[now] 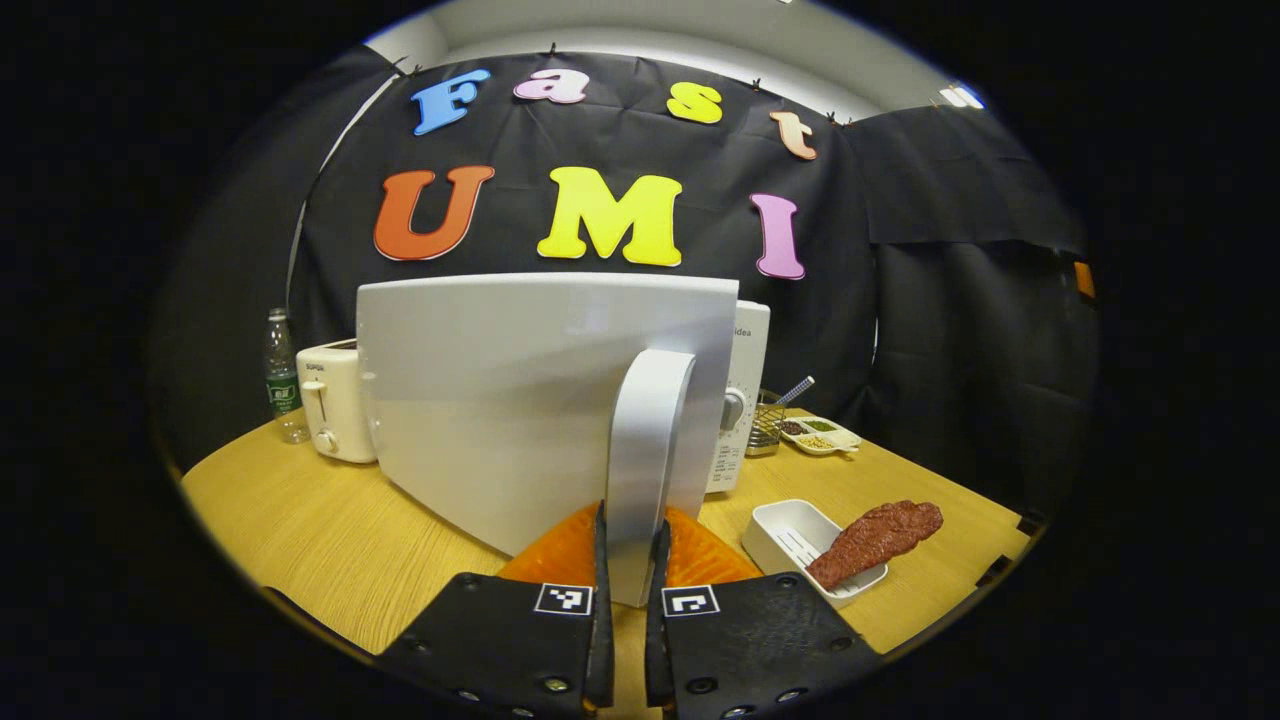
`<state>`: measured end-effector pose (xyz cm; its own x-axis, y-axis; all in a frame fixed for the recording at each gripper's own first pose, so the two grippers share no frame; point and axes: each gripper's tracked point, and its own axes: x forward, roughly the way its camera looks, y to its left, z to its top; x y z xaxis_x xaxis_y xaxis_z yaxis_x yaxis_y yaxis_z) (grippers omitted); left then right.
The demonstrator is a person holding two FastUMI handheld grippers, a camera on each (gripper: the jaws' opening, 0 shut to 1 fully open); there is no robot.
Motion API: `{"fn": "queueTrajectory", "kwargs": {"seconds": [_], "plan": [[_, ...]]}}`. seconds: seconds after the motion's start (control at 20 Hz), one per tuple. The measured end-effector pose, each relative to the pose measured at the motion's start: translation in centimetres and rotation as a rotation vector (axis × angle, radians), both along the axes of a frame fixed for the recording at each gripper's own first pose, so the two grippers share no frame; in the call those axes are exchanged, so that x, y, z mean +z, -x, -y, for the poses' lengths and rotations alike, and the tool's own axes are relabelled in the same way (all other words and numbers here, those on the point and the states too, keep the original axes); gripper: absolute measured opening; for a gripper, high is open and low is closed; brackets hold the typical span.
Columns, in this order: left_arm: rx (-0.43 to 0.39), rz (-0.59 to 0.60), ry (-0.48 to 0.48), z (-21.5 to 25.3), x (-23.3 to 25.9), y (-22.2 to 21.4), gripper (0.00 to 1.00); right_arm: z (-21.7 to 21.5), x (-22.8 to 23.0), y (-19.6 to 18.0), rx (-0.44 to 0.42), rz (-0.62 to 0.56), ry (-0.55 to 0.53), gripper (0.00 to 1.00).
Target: Open the microwave oven with the left hand, put the food in, and close the microwave oven.
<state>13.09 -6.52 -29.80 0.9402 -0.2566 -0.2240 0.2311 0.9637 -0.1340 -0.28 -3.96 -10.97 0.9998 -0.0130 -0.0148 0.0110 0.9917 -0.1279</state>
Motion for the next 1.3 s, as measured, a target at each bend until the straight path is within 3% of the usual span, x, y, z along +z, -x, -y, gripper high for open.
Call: {"fn": "queueTrajectory", "kwargs": {"seconds": [0.35,0.4,0.45,0.5,0.55,0.6,0.65,0.7,1.1,1.15,1.2,1.3], "plan": [[0.104,-0.015,0.008,-8.9,0.0,6.5,0.19,-2.2,-0.6,1.3,0.033,-0.008,0.006,1.00],[0.131,-0.022,0.028,-10.5,-0.1,7.1,0.08,-2.6,-0.8,1.6,0.039,-0.010,0.007,1.00],[0.152,-0.017,0.050,-12.3,0.3,8.2,0.17,-2.9,-1.0,1.7,0.044,-0.012,0.008,1.00],[0.174,-0.013,0.062,-13.9,0.4,9.0,0.47,-3.3,-1.1,1.9,0.049,-0.015,0.009,0.95],[0.195,-0.007,0.061,-15.3,0.7,9.9,0.43,-3.6,-1.3,2.0,0.053,-0.019,0.007,0.95],[0.222,0.000,0.050,-16.9,1.0,10.6,0.71,-3.8,-1.5,2.1,0.058,-0.024,0.004,0.95],[0.260,0.006,0.035,-18.6,1.2,11.3,0.65,-4.1,-1.9,2.2,0.061,-0.034,0.000,1.00],[0.282,0.007,0.024,-19.9,1.5,12.0,0.89,-4.3,-2.2,2.3,0.063,-0.045,-0.007,1.00],[0.320,0.001,-0.084,-21.9,5.0,15.6,0.94,-5.9,-2.7,1.8,0.100,-0.099,-0.017,1.00],[0.330,0.004,-0.084,-22.1,5.8,15.7,0.94,-6.1,-2.9,1.2,0.110,-0.114,-0.010,0.95],[0.337,-0.001,-0.079,-22.0,6.4,15.8,0.94,-6.2,-3.4,0.5,0.115,-0.139,0.003,1.00],[0.342,-0.009,-0.070,-21.7,7.5,15.9,0.94,-6.7,-4.5,-1.1,0.147,-0.198,0.011,1.00]]}}
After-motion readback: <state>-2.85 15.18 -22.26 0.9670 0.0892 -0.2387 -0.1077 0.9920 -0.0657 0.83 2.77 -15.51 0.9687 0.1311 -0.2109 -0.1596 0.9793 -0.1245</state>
